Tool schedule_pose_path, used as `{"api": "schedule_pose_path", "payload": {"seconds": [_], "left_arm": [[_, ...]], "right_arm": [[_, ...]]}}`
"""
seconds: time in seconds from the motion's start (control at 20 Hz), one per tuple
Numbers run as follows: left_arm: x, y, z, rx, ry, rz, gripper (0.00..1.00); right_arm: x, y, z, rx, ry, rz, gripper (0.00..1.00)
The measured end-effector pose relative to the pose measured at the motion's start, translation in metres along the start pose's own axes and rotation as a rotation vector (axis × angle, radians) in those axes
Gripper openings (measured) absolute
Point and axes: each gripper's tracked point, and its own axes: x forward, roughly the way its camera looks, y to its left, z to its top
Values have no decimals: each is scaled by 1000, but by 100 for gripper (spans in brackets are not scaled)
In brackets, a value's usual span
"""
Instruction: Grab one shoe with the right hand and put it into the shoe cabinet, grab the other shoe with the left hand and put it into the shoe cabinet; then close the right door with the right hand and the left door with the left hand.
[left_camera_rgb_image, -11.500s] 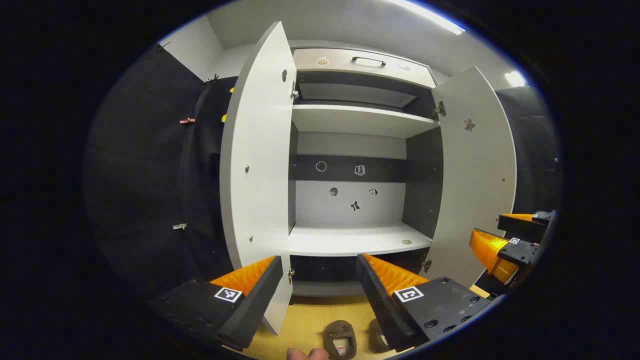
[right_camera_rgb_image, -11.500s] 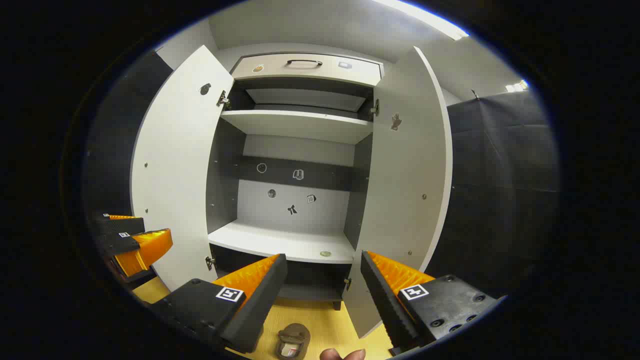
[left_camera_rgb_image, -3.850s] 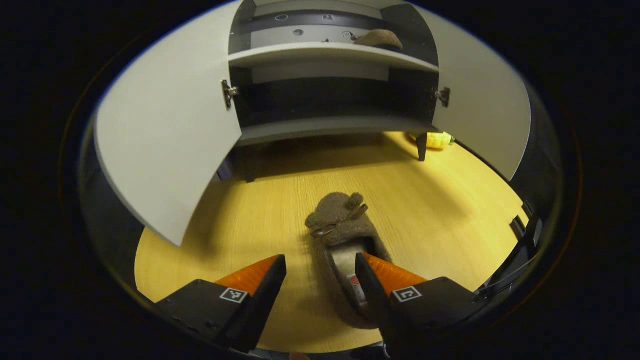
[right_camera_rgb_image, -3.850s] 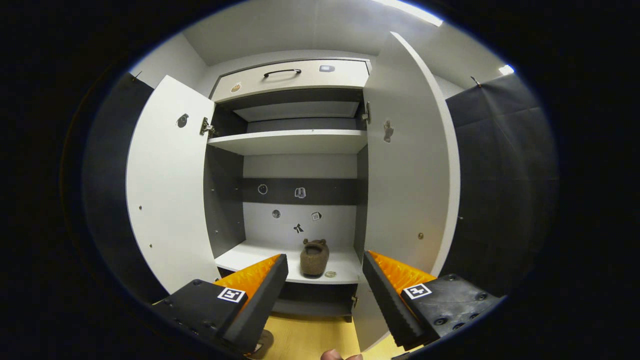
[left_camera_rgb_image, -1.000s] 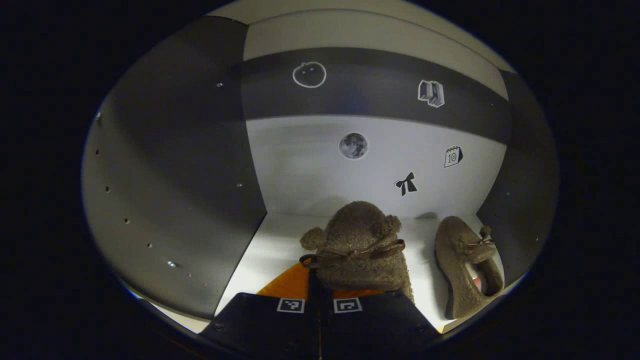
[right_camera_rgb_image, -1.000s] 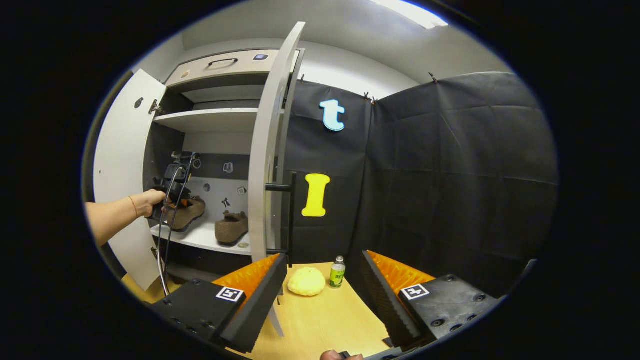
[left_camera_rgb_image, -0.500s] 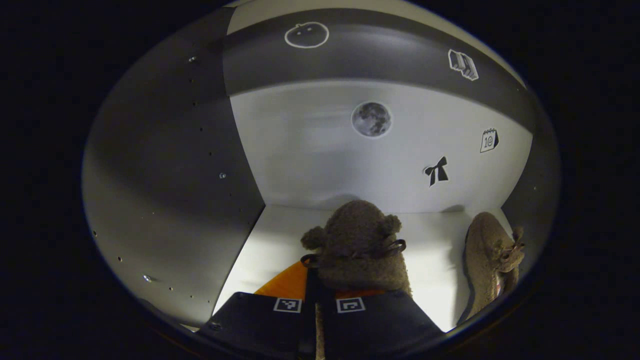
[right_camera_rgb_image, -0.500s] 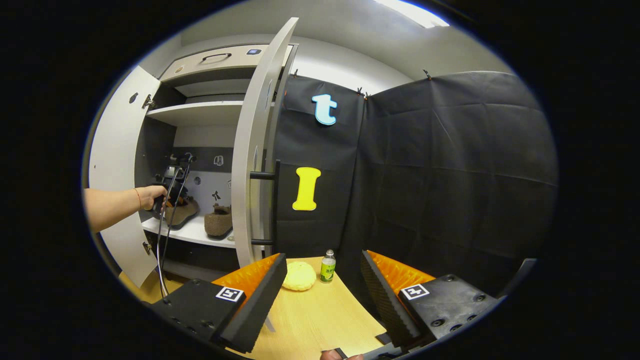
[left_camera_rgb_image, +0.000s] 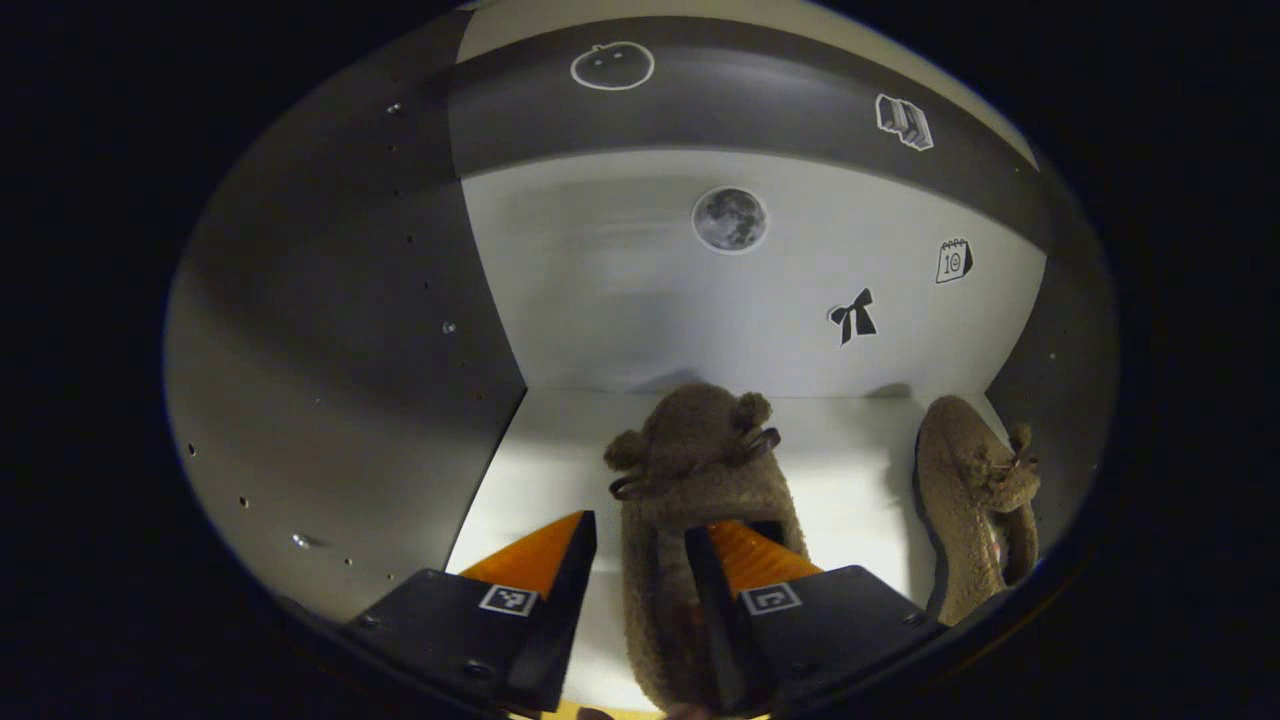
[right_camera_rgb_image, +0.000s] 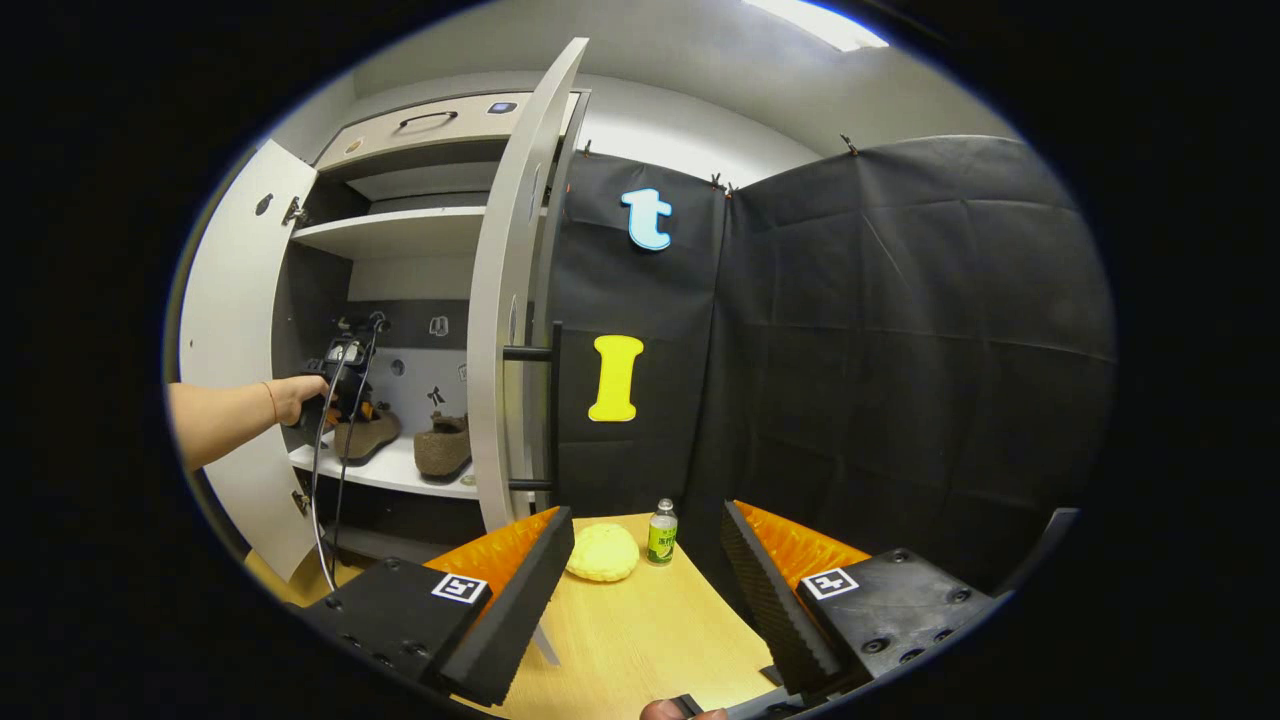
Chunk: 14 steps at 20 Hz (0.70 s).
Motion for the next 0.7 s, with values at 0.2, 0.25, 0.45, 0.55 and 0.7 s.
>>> {"api": "schedule_pose_path", "payload": {"seconds": [0.2, 0.25, 0.45, 0.55, 0.7], "left_arm": [[-27, 6, 5, 16, -60, 14, 76], [-37, 9, 7, 23, -84, 22, 77], [-82, 9, 13, 19, -207, 28, 89], [-110, 9, 16, 6, -290, 34, 89], [-159, 1, 19, -3, -426, 0, 94]], "right_arm": [[0, -2, 3, 16, 2, 0, 98], [1, -4, 5, 17, 3, -1, 98], [8, -8, 10, 50, 7, 2, 98], [13, -13, 17, 58, 0, -1, 98], [23, -22, 27, 71, -16, -8, 98]]}}
